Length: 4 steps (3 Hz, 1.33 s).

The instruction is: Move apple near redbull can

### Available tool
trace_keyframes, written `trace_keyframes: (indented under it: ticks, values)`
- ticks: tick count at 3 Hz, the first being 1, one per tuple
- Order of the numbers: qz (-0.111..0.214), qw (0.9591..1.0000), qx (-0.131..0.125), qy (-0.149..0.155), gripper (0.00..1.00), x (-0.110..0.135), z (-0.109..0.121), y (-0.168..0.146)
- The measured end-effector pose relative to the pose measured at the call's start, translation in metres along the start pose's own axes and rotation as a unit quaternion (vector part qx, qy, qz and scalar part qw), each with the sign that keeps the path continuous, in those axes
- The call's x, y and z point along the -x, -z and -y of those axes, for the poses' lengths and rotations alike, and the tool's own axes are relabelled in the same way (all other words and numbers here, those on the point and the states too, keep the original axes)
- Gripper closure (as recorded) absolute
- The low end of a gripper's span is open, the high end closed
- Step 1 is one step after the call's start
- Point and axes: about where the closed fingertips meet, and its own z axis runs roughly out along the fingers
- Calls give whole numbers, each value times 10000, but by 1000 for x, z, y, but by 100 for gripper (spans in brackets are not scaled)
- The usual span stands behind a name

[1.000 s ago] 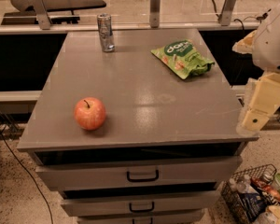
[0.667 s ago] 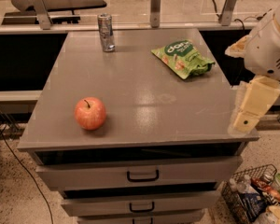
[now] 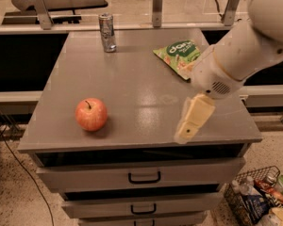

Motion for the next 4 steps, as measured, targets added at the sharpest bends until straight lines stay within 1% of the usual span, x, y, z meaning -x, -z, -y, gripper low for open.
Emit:
trace_keyframes:
  ticks: [1,2,3,4]
  values:
    - [642,9978,167,76,0,36,0,-41]
    - [1234,9920,244,116,0,76,-3,-70]
    - [1704,9849,282,78,0,113,-8,-94]
    - [2084,9773,370,22,0,146,-20,-114]
